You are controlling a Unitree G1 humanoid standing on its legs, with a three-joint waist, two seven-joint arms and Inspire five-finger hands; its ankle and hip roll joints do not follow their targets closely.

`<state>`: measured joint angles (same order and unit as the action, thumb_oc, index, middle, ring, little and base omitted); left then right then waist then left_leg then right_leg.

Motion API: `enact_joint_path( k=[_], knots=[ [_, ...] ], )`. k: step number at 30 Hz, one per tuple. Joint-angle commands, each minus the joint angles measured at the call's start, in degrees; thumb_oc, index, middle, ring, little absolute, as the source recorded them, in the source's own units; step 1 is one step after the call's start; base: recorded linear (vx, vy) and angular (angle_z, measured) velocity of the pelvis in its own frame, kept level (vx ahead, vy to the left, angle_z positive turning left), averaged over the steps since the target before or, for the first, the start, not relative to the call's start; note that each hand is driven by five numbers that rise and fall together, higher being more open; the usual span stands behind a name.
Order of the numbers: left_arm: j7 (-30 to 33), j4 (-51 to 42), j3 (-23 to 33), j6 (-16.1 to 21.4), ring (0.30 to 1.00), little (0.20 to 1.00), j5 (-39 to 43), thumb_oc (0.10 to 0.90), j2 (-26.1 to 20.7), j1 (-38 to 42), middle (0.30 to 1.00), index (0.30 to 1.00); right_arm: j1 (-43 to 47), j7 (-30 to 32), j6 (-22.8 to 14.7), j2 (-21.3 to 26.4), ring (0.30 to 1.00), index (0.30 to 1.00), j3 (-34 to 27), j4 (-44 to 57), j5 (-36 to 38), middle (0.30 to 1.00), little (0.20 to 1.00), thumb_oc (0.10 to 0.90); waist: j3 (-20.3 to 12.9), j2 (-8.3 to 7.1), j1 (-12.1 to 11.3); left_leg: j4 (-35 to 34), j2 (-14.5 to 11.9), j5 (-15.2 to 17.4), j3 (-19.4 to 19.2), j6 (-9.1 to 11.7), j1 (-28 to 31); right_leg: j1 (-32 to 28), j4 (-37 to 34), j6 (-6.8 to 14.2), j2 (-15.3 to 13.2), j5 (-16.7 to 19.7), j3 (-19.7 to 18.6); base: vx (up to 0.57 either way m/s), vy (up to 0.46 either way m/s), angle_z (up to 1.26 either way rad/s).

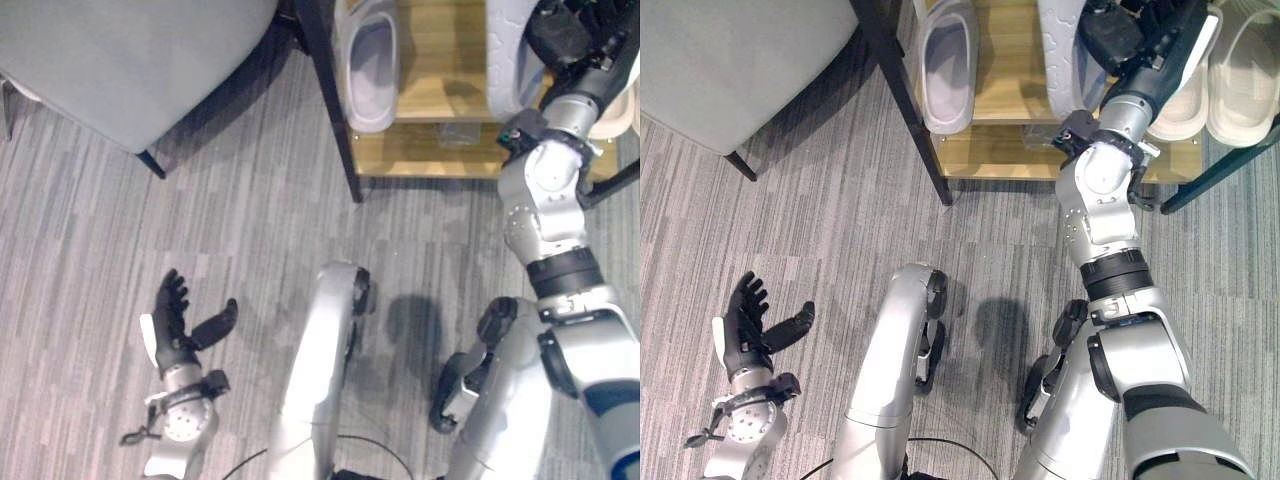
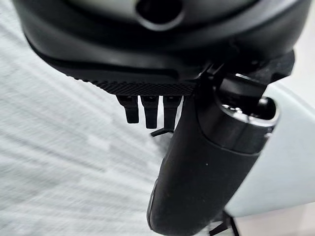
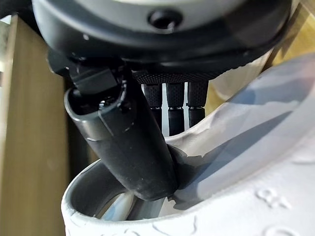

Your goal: Arrange the slippers neatly on the shoe rack.

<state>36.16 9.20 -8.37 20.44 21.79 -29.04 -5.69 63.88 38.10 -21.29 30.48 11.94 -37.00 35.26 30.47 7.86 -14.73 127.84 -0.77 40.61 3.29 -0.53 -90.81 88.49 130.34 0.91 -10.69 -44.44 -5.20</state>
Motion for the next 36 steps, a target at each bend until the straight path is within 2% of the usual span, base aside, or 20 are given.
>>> enact_joint_path(
  k=[1, 5, 6, 12, 16, 17, 18, 23, 27, 31, 36],
  knots=[
    [3.1, -5.51, 2.82, 7.18, 0.9, 0.9, -3.32, 0.8, -5.89, 1.13, 0.9, 0.9, 13.22, 0.62, -6.58, 4.91, 0.3, 0.3, 2.76, 1.9, -0.46, 0.3, 0.3, 0.4, -0.68, -0.39, -2.92, 1.97, 0.26, 7.49, 5.76, -4.63, 0.85, 1.46, -0.36, -3.4, -1.57, 3.57, -2.65, 0.0, 0.074, 0.0],
    [1.78, -4.44, 2.97, 7.56, 0.9, 0.9, -3.54, 0.8, -8.15, 0.53, 0.9, 0.9, 15.79, -1.3, -5.06, 8.95, 0.3, 0.3, 6.04, -5.52, 1.14, 0.3, 0.3, 0.4, -0.68, -0.65, -3.78, 2.11, -0.39, 8.64, 6.1, -4.6, 0.85, 1.46, -0.9, -3.35, -2.04, 3.53, -2.23, -0.01, 0.066, -0.03],
    [1.06, -4.09, 2.8, 7.79, 0.9, 0.9, -3.16, 0.8, -8.5, -0.32, 0.9, 0.9, 15.83, -1.96, -5.67, 9.61, 0.3, 0.3, 6.79, -7.12, 2.74, 0.3, 0.3, 0.4, -0.68, -0.21, -4.07, 2.27, -0.69, 9.06, 6.31, -4.64, 0.85, 1.46, -1.39, -3.3, -2.18, 3.49, -1.73, -0.01, 0.037, -0.03],
    [0.7, -2.22, 1.29, 8.1, 0.9, 0.9, -2.39, 0.8, -9.08, 0.11, 0.9, 0.9, 16.41, -2.54, -5.64, 7.01, 0.3, 0.3, 9.52, -8.6, 3.78, 0.3, 0.3, 0.4, -0.68, -0.92, -3.71, 2.15, -1.53, 9.39, 5.98, -4.87, 0.85, 1.46, -2.54, -3.28, -1.72, 4.01, -1.3, 0.02, 0.043, -0.07],
    [-0.14, -2.3, 0.97, 8.76, 0.9, 0.9, -1.52, 0.8, -9.74, -0.37, 0.9, 0.9, 17.37, -4.51, -4.89, 6.61, 0.3, 0.3, 11.83, -12.49, 6.21, 0.3, 0.3, 0.4, -0.68, -0.73, -3.94, 2.22, -1.75, 9.39, 6.0, -4.87, 0.85, 1.46, -3.03, -3.38, -1.91, 4.36, -0.97, -0.03, 0.026, -0.02],
    [-0.38, -2.27, 0.77, 8.68, 0.9, 0.9, -0.97, 0.8, -9.92, -0.37, 0.9, 0.9, 17.68, -4.79, -5.03, 6.54, 0.385, 0.385, 12.23, -13.75, 7.19, 0.385, 0.385, 0.456, -0.68, -0.77, -4.02, 2.16, -1.78, 9.39, 6.07, -4.75, 0.85, 1.46, -3.08, -3.35, -1.95, 4.35, -0.93, 0.0, 0.0, 0.0],
    [-0.53, -2.2, 0.65, 8.4, 0.9, 0.9, -0.7, 0.8, -10.4, -0.35, 0.9, 0.9, 18.12, -4.84, -4.99, 6.27, 0.9, 0.9, 12.78, -14.22, 7.81, 0.9, 0.9, 0.8, -0.68, -0.79, -3.94, 2.29, -1.93, 9.39, 6.13, -4.77, 0.85, 1.46, -3.18, -3.4, -2.04, 4.35, -0.84, -0.04, 0.019, 0.0],
    [-0.84, -2.5, 1.9, 7.83, 0.9, 0.9, -0.71, 0.8, -11.95, -2.36, 0.9, 0.9, 17.87, -5.52, -4.45, 6.03, 0.9, 0.9, 14.99, -14.09, 8.05, 0.9, 0.9, 0.8, -0.68, -1.08, -3.44, 2.21, -2.53, 9.39, 6.08, -4.56, 0.85, 1.46, -3.54, -3.88, -1.66, 4.38, -0.95, -0.02, 0.008, -0.01],
    [-2.16, -2.49, 1.04, 7.14, 0.9, 0.9, 0.18, 0.8, -12.41, -4.52, 0.9, 0.9, 18.42, -5.36, -4.53, 5.39, 0.9, 0.9, 15.09, -18.25, 11.45, 0.9, 0.9, 0.8, -0.68, -0.58, -2.99, 2.07, -2.83, 9.39, 5.99, -4.43, 0.85, 1.46, -3.51, -4.44, -1.69, 4.25, -1.13, -0.03, 0.004, -0.01],
    [-3.08, -1.88, 0.1, 6.46, 0.9, 0.9, 0.06, 0.8, -13.02, -4.61, 0.9, 0.9, 18.01, -5.16, -4.48, 5.08, 0.9, 0.9, 15.35, -18.85, 11.61, 0.9, 0.9, 0.8, -0.68, -0.41, -2.71, 1.93, -3.03, 9.39, 5.97, -4.29, 0.85, 1.46, -3.36, -4.7, -1.57, 4.02, -1.03, -0.02, -0.001, 0.0],
    [-4.19, 0.49, -0.4, 5.96, 0.9, 0.9, 1.12, 0.8, -12.84, -4.33, 0.9, 0.9, 16.54, -5.84, -5.69, 4.45, 0.9, 0.9, 14.77, -15.31, 13.31, 0.9, 0.9, 0.8, -0.68, 0.05, -2.39, 1.84, -3.12, 9.36, 6.07, -4.05, 0.85, 1.46, -3.51, -4.74, -1.59, 4.05, -0.76, -0.01, 0.001, 0.0]
  ],
)
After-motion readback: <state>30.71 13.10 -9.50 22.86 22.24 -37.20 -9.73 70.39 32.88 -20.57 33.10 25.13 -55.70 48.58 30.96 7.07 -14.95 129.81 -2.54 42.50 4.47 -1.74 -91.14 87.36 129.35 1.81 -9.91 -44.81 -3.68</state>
